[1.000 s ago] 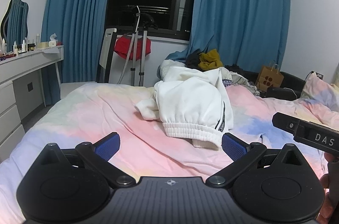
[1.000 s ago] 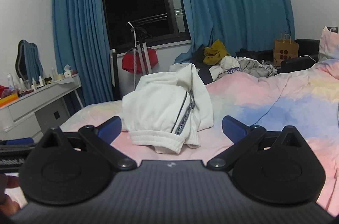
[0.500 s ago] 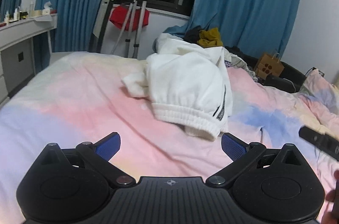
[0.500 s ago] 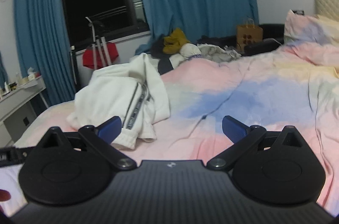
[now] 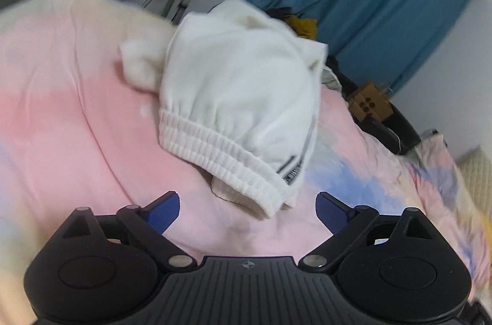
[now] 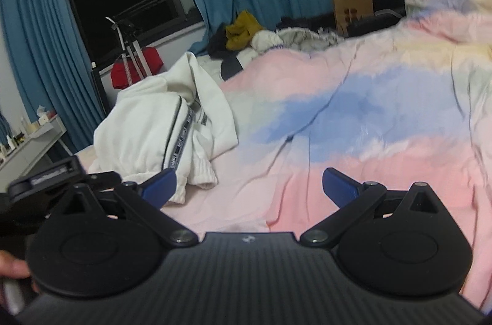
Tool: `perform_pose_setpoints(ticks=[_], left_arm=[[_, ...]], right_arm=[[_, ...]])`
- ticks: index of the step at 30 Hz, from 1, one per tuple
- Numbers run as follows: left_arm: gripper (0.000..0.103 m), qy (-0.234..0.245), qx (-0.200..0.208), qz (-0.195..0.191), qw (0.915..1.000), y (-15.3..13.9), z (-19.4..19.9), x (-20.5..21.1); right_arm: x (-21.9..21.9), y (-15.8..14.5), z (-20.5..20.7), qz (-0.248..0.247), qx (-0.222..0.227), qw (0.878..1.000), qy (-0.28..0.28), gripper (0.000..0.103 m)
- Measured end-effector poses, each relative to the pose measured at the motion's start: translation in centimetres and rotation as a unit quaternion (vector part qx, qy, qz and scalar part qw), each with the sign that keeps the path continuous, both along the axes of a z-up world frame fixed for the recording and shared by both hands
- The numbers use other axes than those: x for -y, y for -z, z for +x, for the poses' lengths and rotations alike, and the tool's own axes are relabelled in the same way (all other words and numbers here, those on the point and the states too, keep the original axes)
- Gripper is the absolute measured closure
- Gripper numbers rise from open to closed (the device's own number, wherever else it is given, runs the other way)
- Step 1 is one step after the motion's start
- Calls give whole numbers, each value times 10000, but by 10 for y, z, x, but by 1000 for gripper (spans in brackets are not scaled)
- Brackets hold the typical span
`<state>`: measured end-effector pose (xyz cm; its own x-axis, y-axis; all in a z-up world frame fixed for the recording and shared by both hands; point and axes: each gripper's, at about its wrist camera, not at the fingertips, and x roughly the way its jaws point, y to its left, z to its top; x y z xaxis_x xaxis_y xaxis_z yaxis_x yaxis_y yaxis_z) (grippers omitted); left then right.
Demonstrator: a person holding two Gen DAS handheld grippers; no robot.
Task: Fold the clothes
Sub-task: 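Grasp the elastic cuff of the white sweatpants with the left gripper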
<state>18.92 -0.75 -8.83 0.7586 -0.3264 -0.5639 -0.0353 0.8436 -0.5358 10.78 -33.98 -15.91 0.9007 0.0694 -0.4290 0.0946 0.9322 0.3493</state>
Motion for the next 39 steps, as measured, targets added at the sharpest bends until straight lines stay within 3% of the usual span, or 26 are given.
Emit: perform_pose_setpoints(ticks=[4, 10, 12, 18, 23, 25, 28, 30, 33, 36, 37, 39], left_arm=[[15, -273, -183, -679, 9972, 24, 25, -10], [27, -601, -299, -1584, 9851, 55, 59, -16], [37, -717, -323, -1845, 9797, 65, 70, -16], [47, -938, -350, -2563, 9614, 81, 83, -14], [54, -668, -138, -3190, 9453, 81, 71, -10], [59, -404, -81, -3279, 9438, 81, 69, -5], [54, -251, -110, -3260, 9450, 86, 74, 5], [54, -273, -180, -3148, 9486, 88, 84, 8], [53, -271, -451, -3397, 9391, 111, 110, 17], [55, -321, -582, -3258, 9431, 123, 131, 30], [59, -352, -575, -3264, 9428, 124, 136, 33], [86, -313, -420, -3342, 9410, 119, 141, 35]], right_arm=[[1, 4, 3, 121, -97, 9999, 0, 0], [8, 10, 8, 346, -194, 9992, 26, 0], [9, 12, 9, 403, -230, 9989, 17, 0], [5, 24, 20, 324, -314, 9990, 35, 0], [2, 24, 21, 340, -291, 9990, 13, 0], [2, 22, 19, 371, -241, 9990, -11, 0], [3, 21, 17, 438, -238, 9987, -43, 0], [3, 21, 17, 512, -243, 9984, -57, 0], [3, 22, 18, 522, -227, 9984, -60, 0], [3, 23, 19, 524, -212, 9984, -65, 0], [2, 24, 20, 514, -204, 9984, -80, 0], [-1, 27, 23, 382, -184, 9990, -125, 0]])
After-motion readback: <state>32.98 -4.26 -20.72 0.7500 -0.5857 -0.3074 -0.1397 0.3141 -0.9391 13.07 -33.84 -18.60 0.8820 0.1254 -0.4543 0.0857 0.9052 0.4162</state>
